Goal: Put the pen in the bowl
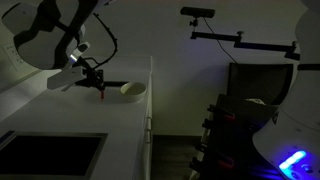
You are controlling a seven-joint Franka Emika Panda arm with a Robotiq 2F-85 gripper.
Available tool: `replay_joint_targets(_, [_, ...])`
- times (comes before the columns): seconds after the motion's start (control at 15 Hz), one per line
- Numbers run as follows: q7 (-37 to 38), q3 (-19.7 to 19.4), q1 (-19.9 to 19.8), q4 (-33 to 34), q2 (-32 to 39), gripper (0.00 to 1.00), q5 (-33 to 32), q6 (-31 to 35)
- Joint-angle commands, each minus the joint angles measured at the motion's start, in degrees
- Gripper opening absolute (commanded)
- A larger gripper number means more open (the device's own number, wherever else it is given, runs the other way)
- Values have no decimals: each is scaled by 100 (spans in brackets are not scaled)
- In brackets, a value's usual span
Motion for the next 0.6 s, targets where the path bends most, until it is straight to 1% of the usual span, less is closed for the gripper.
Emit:
replay_joint_targets(0.0, [1047, -143, 230, -215, -280, 3, -687, -597])
replay_joint_targets(0.27, [1685, 50, 103, -280, -480, 3, -1145, -1210])
replay_joint_targets(0.53, [1967, 173, -81, -488, -627, 3, -1252, -1437])
